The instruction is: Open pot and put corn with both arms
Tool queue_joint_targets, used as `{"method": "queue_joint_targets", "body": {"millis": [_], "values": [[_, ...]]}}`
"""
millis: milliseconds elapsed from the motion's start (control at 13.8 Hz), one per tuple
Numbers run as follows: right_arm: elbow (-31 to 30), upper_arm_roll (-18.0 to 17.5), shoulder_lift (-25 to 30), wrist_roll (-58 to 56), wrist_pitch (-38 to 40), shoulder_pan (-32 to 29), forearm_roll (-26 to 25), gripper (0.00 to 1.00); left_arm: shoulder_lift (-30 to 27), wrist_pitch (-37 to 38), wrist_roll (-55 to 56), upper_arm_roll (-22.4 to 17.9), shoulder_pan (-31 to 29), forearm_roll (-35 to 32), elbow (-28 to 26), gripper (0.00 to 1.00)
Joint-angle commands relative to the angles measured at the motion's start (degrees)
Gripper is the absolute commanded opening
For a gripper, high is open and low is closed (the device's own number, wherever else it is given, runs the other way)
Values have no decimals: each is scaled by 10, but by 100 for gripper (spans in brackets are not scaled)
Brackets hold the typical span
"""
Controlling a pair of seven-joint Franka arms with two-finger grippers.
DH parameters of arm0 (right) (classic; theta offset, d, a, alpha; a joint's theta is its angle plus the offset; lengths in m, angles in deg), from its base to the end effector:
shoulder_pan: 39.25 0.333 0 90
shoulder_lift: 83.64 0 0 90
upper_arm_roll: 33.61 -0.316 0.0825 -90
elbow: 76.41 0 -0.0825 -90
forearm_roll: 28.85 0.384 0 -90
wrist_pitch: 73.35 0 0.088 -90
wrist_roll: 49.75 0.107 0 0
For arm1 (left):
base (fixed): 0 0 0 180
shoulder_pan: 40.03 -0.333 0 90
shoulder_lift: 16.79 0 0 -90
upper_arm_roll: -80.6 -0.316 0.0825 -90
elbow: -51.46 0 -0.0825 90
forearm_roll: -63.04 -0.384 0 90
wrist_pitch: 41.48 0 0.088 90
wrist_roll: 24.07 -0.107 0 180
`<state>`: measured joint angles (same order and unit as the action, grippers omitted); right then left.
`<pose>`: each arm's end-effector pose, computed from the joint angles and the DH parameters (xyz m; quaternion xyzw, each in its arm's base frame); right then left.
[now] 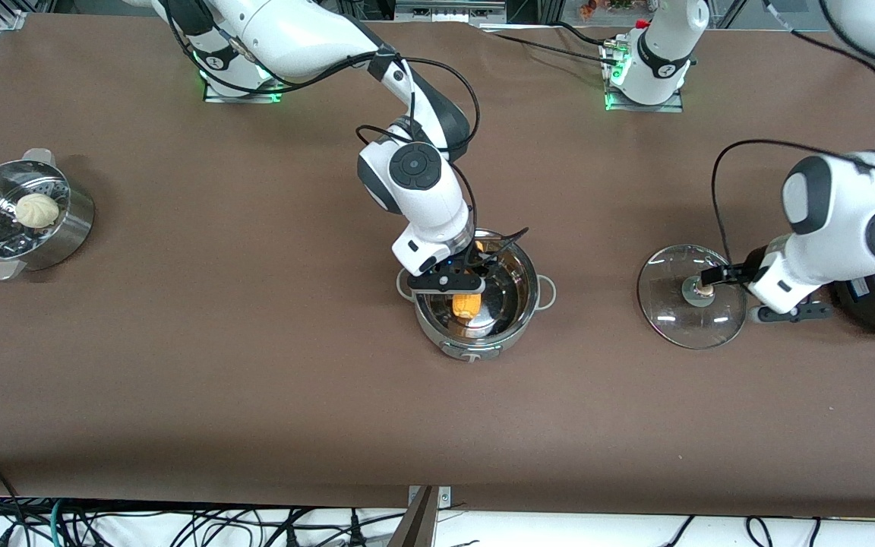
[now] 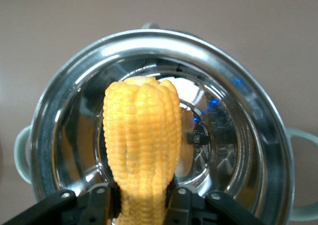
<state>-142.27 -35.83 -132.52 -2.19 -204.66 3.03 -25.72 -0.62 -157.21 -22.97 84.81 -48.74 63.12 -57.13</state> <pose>0.5699 0.5478 0.3158 -0.9876 0.0499 -0.0740 0.1291 0.5979 0.0489 0.3433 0.9956 0.0497 -0.0780 0.0132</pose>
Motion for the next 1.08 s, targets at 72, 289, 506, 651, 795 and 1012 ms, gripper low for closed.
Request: {"method": "queue_joint_targets", "body": {"millis": [72, 289, 506, 651, 795, 1012], "values": [[22, -1, -12, 7, -4, 3, -30, 100, -101, 137, 7, 4, -3, 5, 44, 100], [22, -1, -6, 6, 1, 4, -45, 100, -118, 215, 61, 16, 4, 4, 137, 100], [20, 12, 35, -38, 76, -7, -44, 100, -117, 255, 119, 41, 4, -3, 199, 100], [6, 37, 103, -142, 193, -31, -39, 100, -117, 254, 116, 40, 4, -2, 199, 100], [-20, 68, 169, -240, 270, -69, -29, 100, -116, 254, 112, 40, 2, 1, 199, 100], [-25, 85, 226, -362, 371, -186, 28, 100, -116, 254, 114, 39, 0, 2, 202, 100]]}}
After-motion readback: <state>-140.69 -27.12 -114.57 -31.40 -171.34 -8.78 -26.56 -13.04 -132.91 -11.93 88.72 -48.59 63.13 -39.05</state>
